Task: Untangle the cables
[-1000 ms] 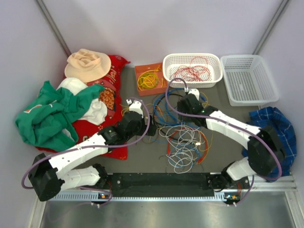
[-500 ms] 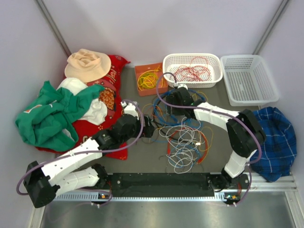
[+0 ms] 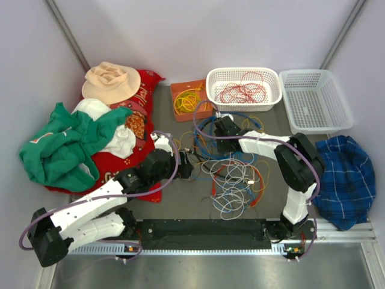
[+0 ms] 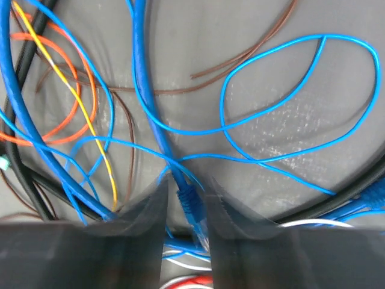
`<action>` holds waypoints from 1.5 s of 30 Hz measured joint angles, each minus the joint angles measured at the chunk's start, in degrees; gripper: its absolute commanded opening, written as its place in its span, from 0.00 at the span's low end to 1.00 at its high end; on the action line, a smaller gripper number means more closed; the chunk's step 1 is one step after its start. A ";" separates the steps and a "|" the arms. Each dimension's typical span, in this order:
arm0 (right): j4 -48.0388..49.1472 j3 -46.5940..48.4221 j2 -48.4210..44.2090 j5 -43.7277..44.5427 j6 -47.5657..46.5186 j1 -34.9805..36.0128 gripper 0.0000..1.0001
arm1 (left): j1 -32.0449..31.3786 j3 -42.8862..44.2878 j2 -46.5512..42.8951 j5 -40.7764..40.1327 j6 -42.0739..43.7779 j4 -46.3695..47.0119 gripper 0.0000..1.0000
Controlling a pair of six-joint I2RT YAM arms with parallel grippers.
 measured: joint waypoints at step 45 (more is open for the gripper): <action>-21.70 -3.93 -60.94 -10.95 6.67 11.80 0.00 | 5.14 5.64 14.01 14.25 7.96 43.30 0.99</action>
